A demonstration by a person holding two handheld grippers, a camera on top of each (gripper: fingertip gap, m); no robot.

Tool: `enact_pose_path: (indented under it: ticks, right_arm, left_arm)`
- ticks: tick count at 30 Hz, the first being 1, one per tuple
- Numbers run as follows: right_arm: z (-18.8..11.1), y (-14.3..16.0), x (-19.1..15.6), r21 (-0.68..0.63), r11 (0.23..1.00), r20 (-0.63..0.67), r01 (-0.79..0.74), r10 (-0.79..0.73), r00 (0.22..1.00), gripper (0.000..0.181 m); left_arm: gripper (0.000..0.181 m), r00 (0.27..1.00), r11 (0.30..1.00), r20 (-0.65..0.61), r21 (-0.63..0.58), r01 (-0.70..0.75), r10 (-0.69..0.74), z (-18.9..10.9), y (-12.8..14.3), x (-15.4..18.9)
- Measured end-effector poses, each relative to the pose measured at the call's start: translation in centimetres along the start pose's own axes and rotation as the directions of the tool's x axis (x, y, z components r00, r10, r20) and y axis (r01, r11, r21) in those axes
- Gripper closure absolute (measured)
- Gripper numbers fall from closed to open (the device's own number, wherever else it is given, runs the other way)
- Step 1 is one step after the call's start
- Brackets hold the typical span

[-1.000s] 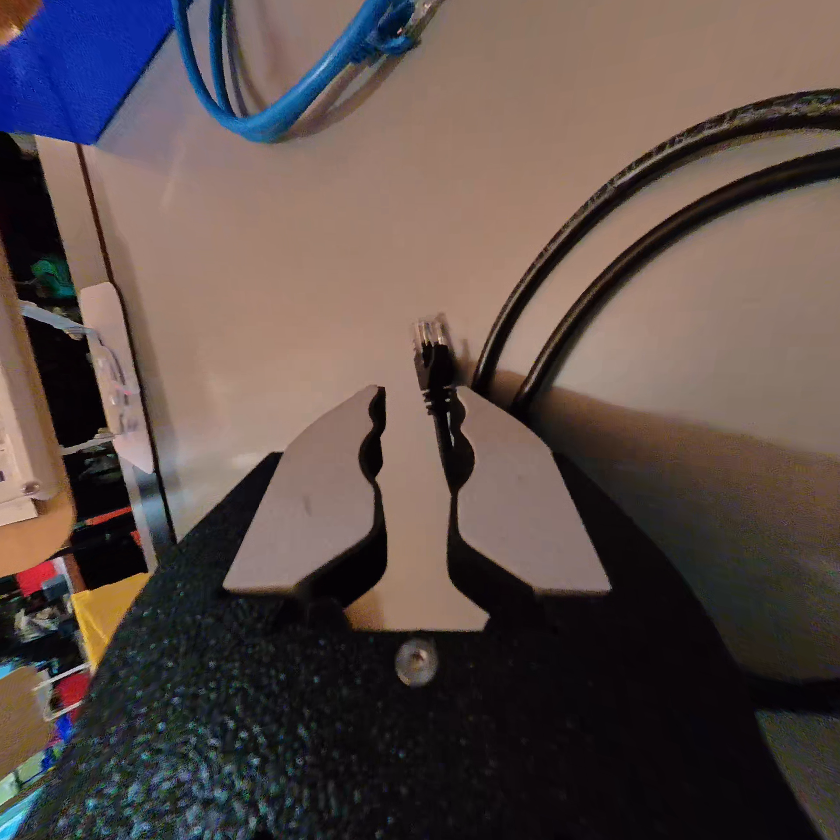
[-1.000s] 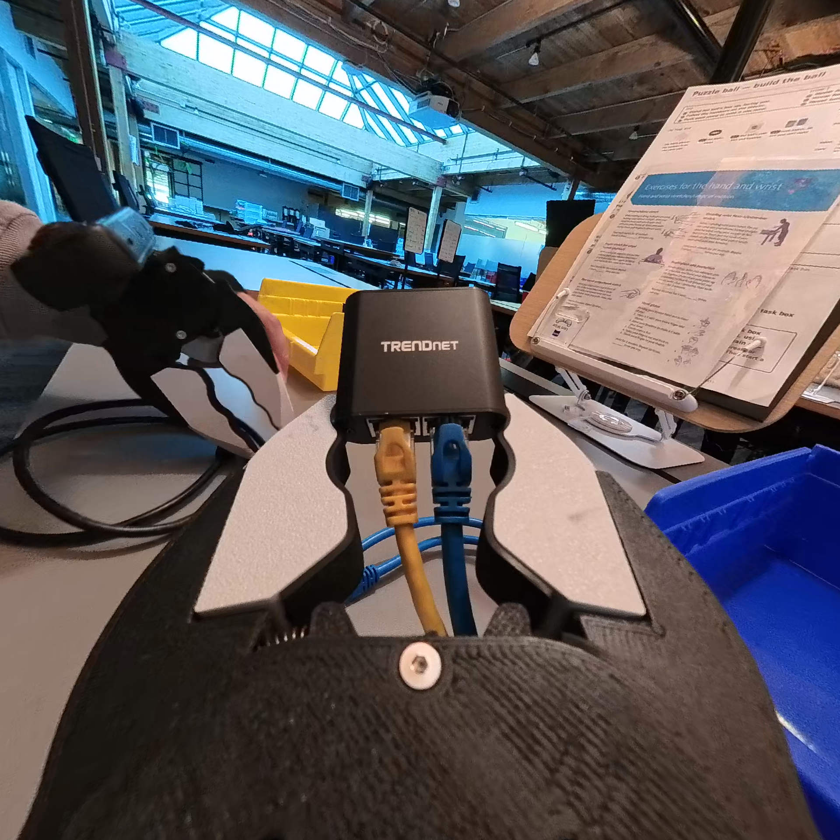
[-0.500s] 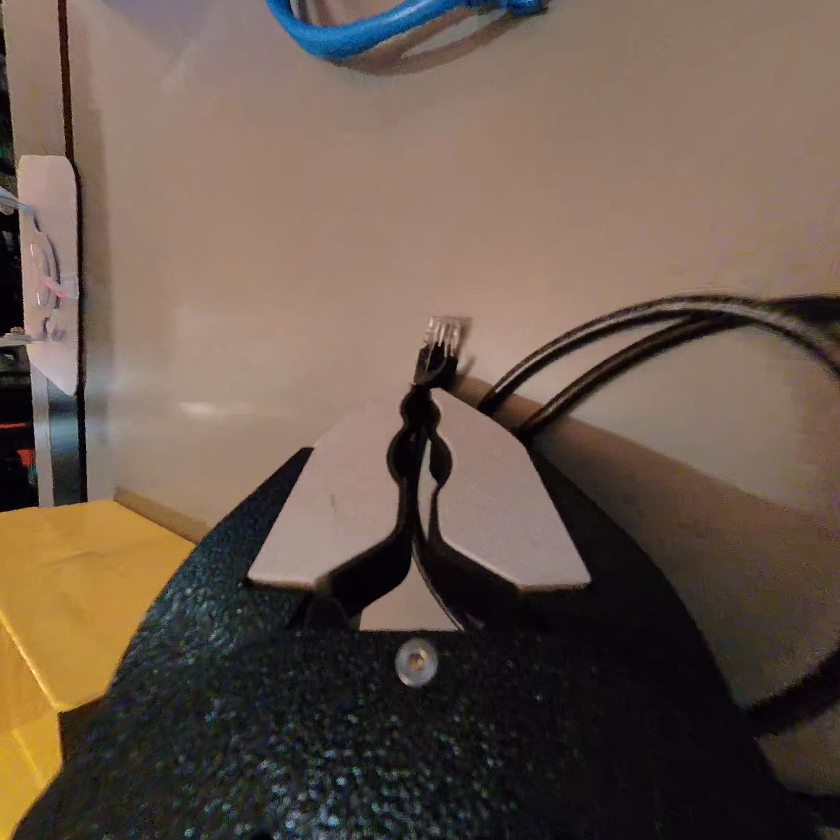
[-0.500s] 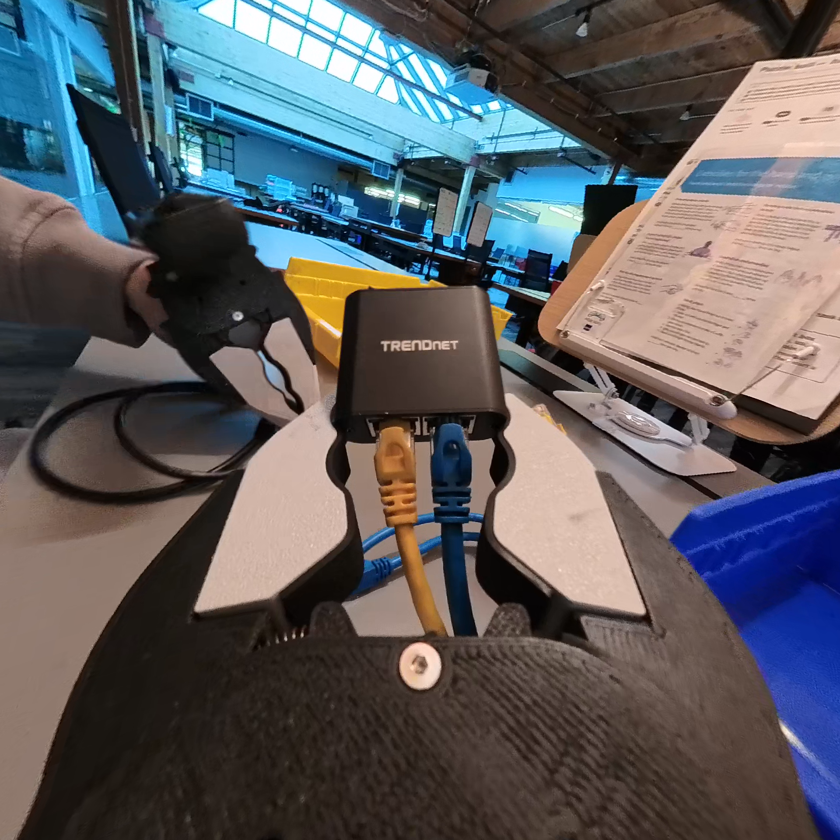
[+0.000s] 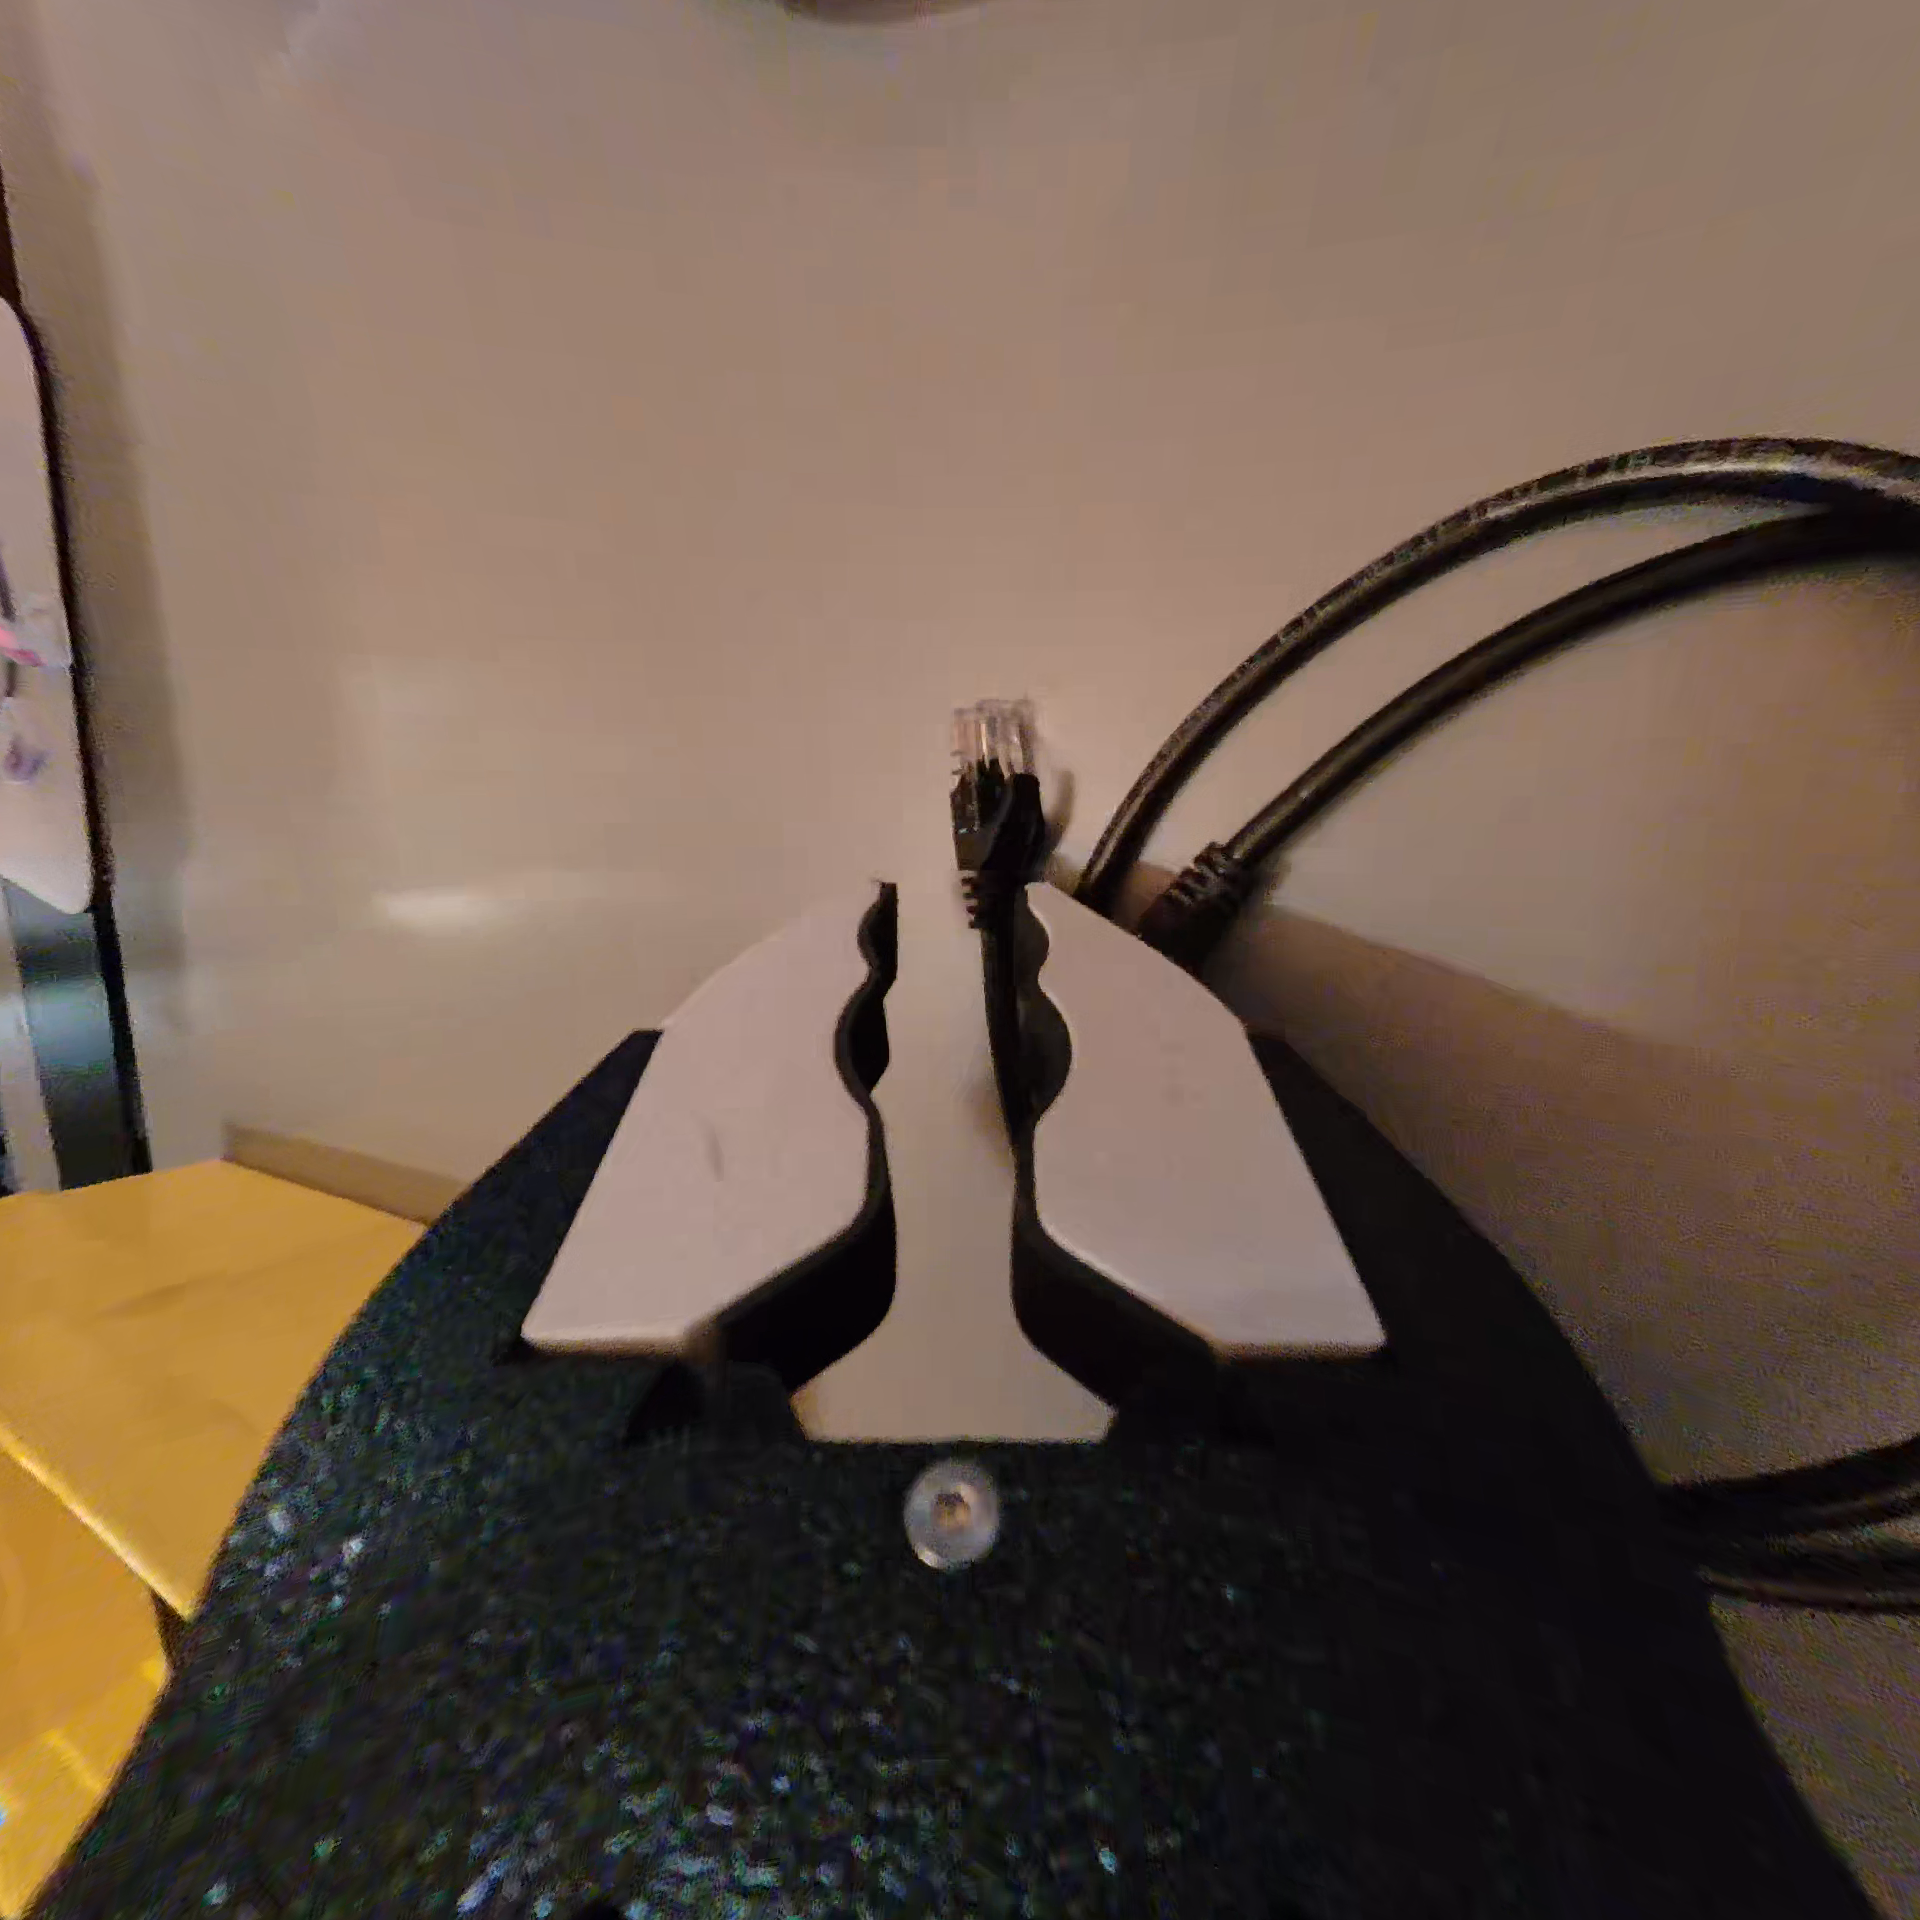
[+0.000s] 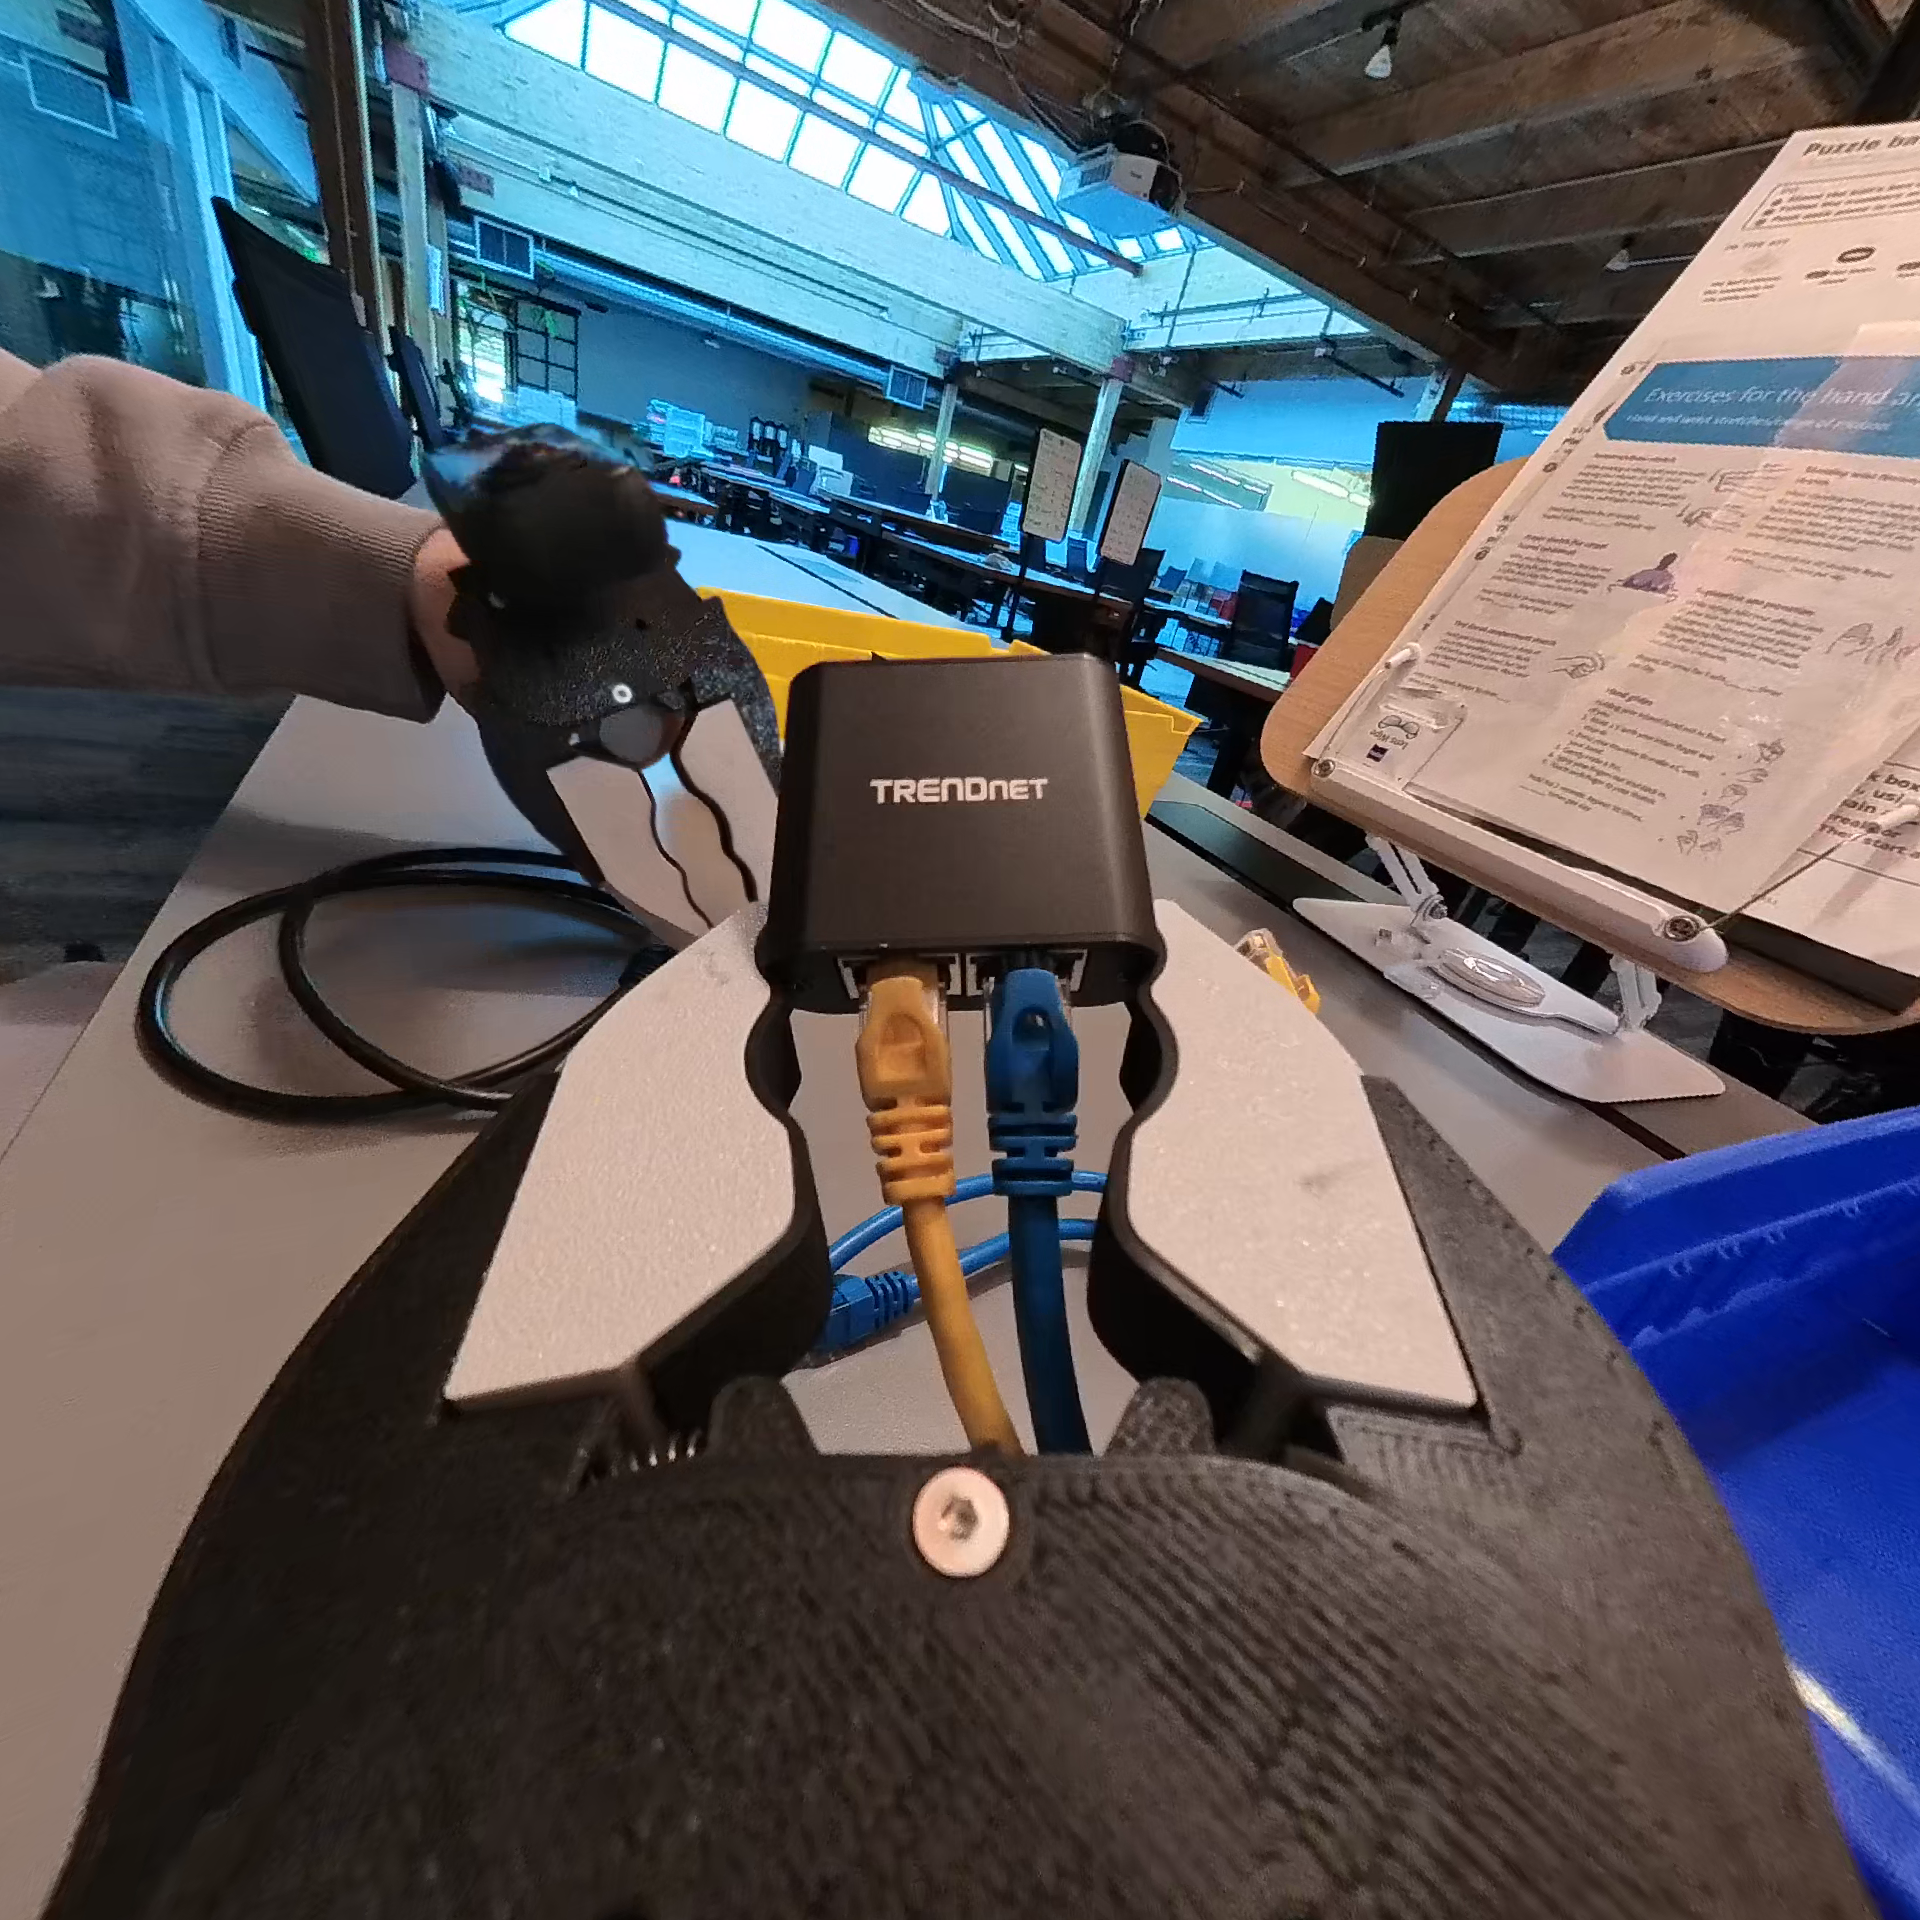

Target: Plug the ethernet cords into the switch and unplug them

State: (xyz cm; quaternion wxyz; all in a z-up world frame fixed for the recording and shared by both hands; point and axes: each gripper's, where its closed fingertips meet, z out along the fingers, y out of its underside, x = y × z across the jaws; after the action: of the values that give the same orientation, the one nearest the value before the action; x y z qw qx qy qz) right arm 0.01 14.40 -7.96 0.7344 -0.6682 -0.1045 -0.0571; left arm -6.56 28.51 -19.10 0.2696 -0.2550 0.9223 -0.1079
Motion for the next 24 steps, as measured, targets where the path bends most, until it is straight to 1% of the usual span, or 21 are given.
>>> enact_pose_path:
  ticks: [1,4,6,12,15,17,19,22,24]
  right_arm:
    - [0.0,0.0,-0.1,-0.002,1.000,0.003,0.001,-0.001,1.000,0.120]
    - [0.1,0.1,-0.1,-0.006,1.000,0.004,0.005,-0.005,1.000,0.120]
    - [0.1,0.1,-0.1,-0.007,1.000,0.006,0.006,-0.006,1.000,0.120]
    - [0.1,0.1,-0.2,-0.012,1.000,0.012,0.006,-0.005,1.000,0.120]
    - [0.3,0.3,-0.3,-0.024,1.000,0.022,0.006,-0.005,1.000,0.120]
    - [0.3,0.4,-0.4,-0.030,1.000,0.026,0.005,-0.004,1.000,0.120]
    - [0.3,0.4,-0.4,-0.031,1.000,0.027,0.004,-0.003,1.000,0.120]
    - [0.4,0.4,-0.5,-0.037,0.999,0.038,0.001,0.000,0.999,0.120]
    - [0.4,0.5,-0.6,-0.045,0.999,0.050,-0.003,0.005,0.999,0.120]
  left_arm:
    - [0.164,1.000,1.000,0.012,-0.018,-0.021,0.021,0.1,0.1,0.0]
    - [0.172,0.998,0.997,0.040,-0.056,-0.051,0.053,0.6,0.3,0.0]
    - [0.170,0.997,0.998,0.066,-0.049,-0.035,0.038,0.9,0.3,-0.3]
    - [0.170,0.987,0.993,0.119,0.070,0.095,-0.103,1.2,0.2,-0.7]
    - [0.171,0.983,0.988,0.120,0.072,0.134,-0.142,1.3,0.1,-0.9]
    - [0.170,0.967,0.965,0.062,0.104,0.241,-0.248,1.6,0.0,-1.0]
    - [0.170,0.932,0.923,-0.041,0.129,0.364,-0.361,1.7,0.1,-1.1]
    - [0.170,0.892,0.876,-0.121,0.172,0.450,-0.435,1.9,-0.1,-1.2]
    - [0.170,0.846,0.825,-0.189,0.194,0.530,-0.499,2.0,-0.1,-1.3]
